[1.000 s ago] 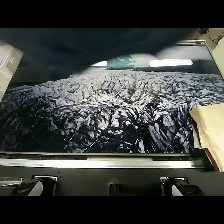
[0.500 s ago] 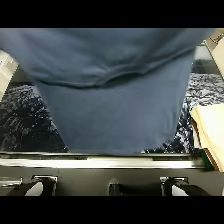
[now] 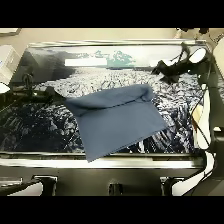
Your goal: Fold the clothes and pants, and hang the long-sleeved shirts on hangers.
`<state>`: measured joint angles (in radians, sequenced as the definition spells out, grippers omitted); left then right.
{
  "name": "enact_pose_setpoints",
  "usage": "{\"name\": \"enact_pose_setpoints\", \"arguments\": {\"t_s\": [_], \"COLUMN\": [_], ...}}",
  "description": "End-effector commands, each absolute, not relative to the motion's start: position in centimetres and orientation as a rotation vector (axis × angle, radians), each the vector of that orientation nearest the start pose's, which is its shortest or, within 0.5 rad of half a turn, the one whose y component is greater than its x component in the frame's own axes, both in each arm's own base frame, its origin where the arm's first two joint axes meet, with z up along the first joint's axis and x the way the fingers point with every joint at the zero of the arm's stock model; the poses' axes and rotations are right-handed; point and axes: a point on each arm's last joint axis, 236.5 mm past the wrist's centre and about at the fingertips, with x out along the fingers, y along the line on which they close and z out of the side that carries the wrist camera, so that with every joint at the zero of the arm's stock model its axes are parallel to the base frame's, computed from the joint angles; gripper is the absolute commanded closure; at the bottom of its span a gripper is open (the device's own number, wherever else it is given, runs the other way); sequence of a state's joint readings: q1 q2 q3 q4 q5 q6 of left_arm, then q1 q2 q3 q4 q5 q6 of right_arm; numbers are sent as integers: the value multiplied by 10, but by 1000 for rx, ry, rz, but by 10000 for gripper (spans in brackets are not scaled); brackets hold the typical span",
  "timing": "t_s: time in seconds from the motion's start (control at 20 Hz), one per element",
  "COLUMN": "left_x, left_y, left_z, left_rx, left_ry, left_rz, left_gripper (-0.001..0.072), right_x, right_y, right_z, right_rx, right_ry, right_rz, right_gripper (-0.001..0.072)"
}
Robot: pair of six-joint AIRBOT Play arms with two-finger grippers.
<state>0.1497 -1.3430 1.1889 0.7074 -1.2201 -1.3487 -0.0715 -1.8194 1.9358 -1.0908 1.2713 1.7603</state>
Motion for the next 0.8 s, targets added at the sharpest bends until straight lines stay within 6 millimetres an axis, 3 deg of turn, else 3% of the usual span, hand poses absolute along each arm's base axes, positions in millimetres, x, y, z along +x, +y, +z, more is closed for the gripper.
{"name": "enact_pose_setpoints", "arguments": {"t_s": [0.0,0.05,0.1,0.3,0.45,0.5,0.6,0.75], "left_x": [407,408,409,410,410,410,410,410], "left_y": [-99,-94,-89,-77,-78,-78,-78,-78], "left_z": [40,40,39,39,39,39,39,40], "left_rx": [-709,-708,-704,-716,-712,-696,-695,-697], "left_ry": [1183,1175,1168,1160,1158,1153,1153,1153], "left_rz": [-459,-454,-450,-432,-435,-445,-446,-446], "left_gripper": [684,684,684,684,684,684,684,684], "right_x": [469,436,409,320,247,232,222,251], "right_y": [45,33,36,96,151,165,184,202], "right_z": [8,0,-4,-43,-72,-79,-94,-105], "right_rx": [423,349,330,402,482,508,554,639], "right_ry": [1533,1669,1775,1923,1972,1973,1947,1809], "right_rz": [152,129,158,275,379,401,403,342], "right_gripper": [107,107,107,100,32,22,21,23]}}
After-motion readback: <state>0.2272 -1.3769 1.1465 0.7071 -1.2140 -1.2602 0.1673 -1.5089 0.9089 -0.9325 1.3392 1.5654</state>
